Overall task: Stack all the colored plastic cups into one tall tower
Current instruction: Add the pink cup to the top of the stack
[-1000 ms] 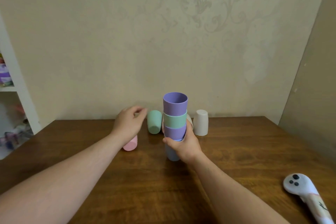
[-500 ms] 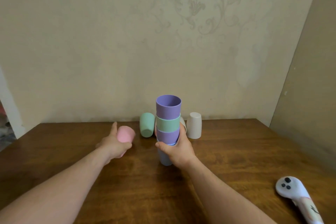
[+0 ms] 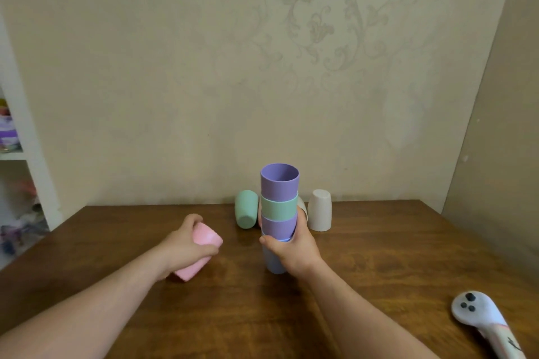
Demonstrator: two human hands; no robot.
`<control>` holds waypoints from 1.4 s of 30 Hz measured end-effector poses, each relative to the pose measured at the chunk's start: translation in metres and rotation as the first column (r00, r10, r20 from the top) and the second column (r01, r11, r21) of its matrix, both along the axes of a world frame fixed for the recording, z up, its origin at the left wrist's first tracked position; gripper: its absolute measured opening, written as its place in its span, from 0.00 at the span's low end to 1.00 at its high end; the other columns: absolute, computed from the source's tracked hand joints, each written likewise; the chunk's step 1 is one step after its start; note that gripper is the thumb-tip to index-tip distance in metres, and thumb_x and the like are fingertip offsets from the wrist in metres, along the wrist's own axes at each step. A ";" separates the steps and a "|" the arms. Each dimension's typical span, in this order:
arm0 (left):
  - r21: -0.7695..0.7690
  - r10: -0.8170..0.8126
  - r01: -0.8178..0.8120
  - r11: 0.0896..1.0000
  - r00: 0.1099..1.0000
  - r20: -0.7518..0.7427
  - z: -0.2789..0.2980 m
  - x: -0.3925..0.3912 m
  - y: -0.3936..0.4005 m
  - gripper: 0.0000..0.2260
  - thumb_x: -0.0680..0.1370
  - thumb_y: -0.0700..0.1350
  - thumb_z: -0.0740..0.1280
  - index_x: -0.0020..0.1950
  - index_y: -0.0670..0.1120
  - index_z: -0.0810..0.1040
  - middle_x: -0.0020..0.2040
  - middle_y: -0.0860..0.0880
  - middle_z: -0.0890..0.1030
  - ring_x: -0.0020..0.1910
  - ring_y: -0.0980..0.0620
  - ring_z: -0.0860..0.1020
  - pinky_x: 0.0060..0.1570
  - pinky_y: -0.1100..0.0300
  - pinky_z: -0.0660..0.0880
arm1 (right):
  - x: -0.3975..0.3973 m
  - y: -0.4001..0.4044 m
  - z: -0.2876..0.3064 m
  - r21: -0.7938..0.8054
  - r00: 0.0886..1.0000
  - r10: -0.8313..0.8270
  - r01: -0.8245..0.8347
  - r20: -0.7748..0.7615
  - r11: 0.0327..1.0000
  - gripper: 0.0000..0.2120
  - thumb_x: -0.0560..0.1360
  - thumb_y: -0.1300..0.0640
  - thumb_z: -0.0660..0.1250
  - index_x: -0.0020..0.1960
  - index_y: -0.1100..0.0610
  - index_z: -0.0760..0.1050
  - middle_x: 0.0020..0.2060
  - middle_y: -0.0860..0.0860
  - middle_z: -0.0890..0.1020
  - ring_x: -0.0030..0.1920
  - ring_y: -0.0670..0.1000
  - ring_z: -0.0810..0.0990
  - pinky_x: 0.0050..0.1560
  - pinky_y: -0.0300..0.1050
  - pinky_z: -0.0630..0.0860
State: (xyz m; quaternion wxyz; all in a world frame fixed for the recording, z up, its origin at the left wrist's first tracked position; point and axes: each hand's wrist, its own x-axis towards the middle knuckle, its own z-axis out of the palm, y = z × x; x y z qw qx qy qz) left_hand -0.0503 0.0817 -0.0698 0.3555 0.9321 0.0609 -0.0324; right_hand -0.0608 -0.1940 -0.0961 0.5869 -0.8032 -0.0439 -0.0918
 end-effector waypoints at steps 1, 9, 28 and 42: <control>-0.120 0.030 -0.024 0.992 0.999 0.043 0.005 -0.001 -0.002 0.44 0.72 0.54 0.81 0.82 0.58 0.60 0.69 0.44 0.75 0.55 0.45 0.81 0.46 0.50 0.83 | 0.000 0.000 0.000 -0.001 1.000 -0.003 0.003 -0.001 1.000 0.37 0.64 0.43 0.82 0.63 0.23 0.64 0.60 0.34 0.81 0.61 0.44 0.82 0.67 0.57 0.81; -0.741 0.282 0.256 0.621 0.809 0.516 0.116 -0.008 -0.061 0.22 0.79 0.45 0.79 0.70 0.51 0.74 0.62 0.53 0.82 0.57 0.57 0.82 0.51 0.61 0.81 | -0.004 -0.003 0.001 0.021 1.000 -0.022 0.022 0.008 1.000 0.36 0.62 0.42 0.82 0.58 0.20 0.64 0.59 0.35 0.82 0.60 0.46 0.83 0.66 0.59 0.81; -0.633 -0.028 0.371 0.679 0.876 0.482 0.108 -0.008 -0.147 0.30 0.77 0.48 0.81 0.73 0.56 0.69 0.65 0.53 0.82 0.63 0.51 0.83 0.60 0.53 0.82 | -0.002 0.002 -0.001 0.025 1.000 0.027 -0.027 0.010 0.999 0.40 0.64 0.45 0.83 0.71 0.34 0.67 0.59 0.37 0.82 0.59 0.46 0.83 0.66 0.57 0.82; -0.664 0.000 0.422 0.617 0.844 0.536 0.090 -0.002 -0.158 0.28 0.78 0.47 0.79 0.72 0.56 0.68 0.60 0.54 0.83 0.53 0.55 0.84 0.52 0.60 0.83 | -0.001 0.002 0.000 -0.024 0.999 0.043 -0.043 -0.003 0.999 0.44 0.65 0.43 0.83 0.74 0.34 0.63 0.62 0.37 0.80 0.61 0.46 0.82 0.67 0.56 0.82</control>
